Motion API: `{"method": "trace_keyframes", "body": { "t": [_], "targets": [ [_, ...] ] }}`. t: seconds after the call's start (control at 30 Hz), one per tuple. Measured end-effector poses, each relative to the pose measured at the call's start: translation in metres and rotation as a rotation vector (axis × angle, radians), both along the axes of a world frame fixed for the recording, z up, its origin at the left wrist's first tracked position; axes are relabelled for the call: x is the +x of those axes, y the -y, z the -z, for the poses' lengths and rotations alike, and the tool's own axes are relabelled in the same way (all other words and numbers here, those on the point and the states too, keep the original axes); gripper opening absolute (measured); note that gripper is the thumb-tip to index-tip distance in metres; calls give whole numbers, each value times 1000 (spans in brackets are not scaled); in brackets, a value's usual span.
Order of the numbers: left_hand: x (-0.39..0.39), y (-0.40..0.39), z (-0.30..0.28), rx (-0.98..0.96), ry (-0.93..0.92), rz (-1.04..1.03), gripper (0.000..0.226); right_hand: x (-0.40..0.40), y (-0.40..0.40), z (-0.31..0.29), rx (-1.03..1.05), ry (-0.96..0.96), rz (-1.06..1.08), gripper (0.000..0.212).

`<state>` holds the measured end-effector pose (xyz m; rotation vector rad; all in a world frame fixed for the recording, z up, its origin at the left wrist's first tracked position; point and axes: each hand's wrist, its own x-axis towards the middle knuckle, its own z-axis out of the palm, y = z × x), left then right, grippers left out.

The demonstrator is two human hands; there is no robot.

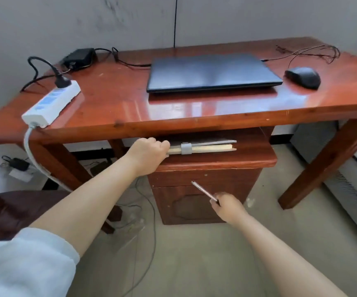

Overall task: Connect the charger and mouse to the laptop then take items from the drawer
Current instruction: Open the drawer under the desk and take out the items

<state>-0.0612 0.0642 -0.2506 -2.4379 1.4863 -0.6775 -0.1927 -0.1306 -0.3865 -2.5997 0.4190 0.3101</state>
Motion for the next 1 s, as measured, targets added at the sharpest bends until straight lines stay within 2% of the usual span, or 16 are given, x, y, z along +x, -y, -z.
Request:
{"method": "trace_keyframes", "body": {
  "t": [0.17,0.27,0.37,0.57,0.67,0.9,0.97,1.0],
  "targets": [
    [-24,-36,-62,8,-198,-142,32,-5,-21,-95,345,-173,119,17],
    [-40,-63,-100,33,-429,-403,27,1,-38,-166,598,-290,259,8],
    [-48,-96,-142,-27,-532,-560,30,13,-58,-228,594,-302,235,11],
    [-28,-138,-222,-249,-486,-682,27,63,-94,-307,591,-157,111,9],
    [-3,-136,-244,-348,-381,-713,28,92,-94,-324,648,-69,153,24],
    [86,-72,-243,-183,-327,-861,23,179,-50,-333,687,-31,219,30],
    [112,-53,-237,-148,-267,-902,25,207,-26,-332,691,-56,215,21],
    [124,-43,-231,-143,-312,-932,25,220,-14,-331,724,-61,224,16]
  ]
}}
